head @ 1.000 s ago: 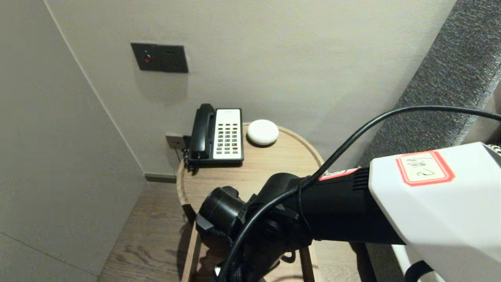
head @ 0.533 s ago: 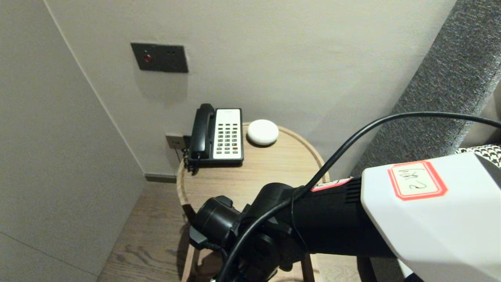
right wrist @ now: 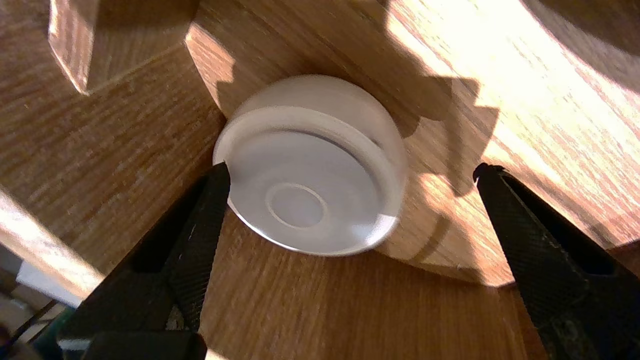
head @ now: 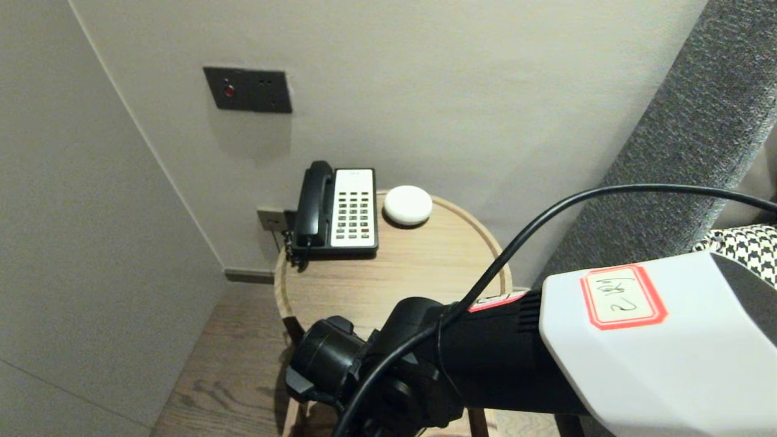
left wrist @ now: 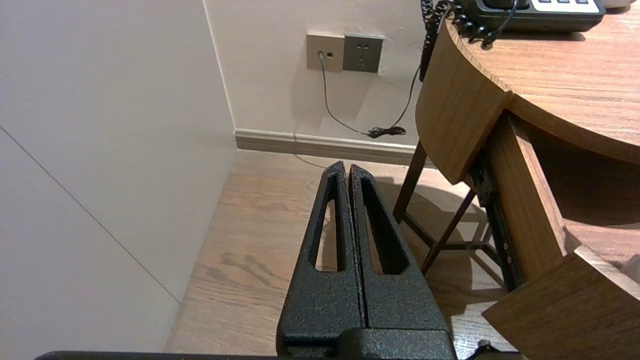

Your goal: Take the remote control out of the drawer one by one and place them on the table

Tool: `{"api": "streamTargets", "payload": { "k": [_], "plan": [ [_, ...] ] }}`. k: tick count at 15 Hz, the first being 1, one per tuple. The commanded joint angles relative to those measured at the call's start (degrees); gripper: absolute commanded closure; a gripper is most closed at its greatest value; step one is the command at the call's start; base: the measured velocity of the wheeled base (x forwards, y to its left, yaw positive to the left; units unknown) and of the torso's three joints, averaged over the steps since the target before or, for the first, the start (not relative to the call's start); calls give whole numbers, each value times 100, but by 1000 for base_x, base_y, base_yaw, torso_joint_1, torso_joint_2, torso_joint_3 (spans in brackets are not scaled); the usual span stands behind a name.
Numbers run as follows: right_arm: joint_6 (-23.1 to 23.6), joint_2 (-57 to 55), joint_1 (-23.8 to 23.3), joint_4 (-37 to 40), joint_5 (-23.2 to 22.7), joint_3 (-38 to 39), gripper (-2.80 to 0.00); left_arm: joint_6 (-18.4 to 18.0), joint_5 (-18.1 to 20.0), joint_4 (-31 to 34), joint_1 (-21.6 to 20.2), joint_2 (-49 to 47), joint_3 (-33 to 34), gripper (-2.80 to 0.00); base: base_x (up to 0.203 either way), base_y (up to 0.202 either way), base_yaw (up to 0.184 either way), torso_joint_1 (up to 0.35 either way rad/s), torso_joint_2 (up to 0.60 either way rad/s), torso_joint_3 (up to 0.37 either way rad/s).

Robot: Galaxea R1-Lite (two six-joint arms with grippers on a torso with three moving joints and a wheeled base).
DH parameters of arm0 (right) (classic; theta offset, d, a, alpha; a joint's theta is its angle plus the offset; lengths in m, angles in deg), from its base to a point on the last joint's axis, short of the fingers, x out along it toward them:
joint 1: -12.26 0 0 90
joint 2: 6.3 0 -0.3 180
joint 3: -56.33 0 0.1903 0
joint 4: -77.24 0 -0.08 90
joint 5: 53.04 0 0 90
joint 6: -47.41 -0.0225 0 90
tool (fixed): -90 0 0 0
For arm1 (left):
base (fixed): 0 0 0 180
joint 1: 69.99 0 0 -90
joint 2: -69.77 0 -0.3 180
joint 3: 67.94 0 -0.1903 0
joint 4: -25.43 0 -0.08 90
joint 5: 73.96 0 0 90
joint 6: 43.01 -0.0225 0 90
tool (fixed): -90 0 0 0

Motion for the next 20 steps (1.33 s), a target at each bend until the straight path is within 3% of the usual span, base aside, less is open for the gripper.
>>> {"api": "streamTargets", "payload": {
  "k": [1,20],
  "plan": [
    [-4,-140,4,30,24,-66,-280,0,-2,-5,4,0,0,0,0,0,0,0,0,0],
    [-25,-13,81,223,33,-63,-280,0,-2,1,2,0,0,0,0,0,0,0,0,0]
  ]
}}
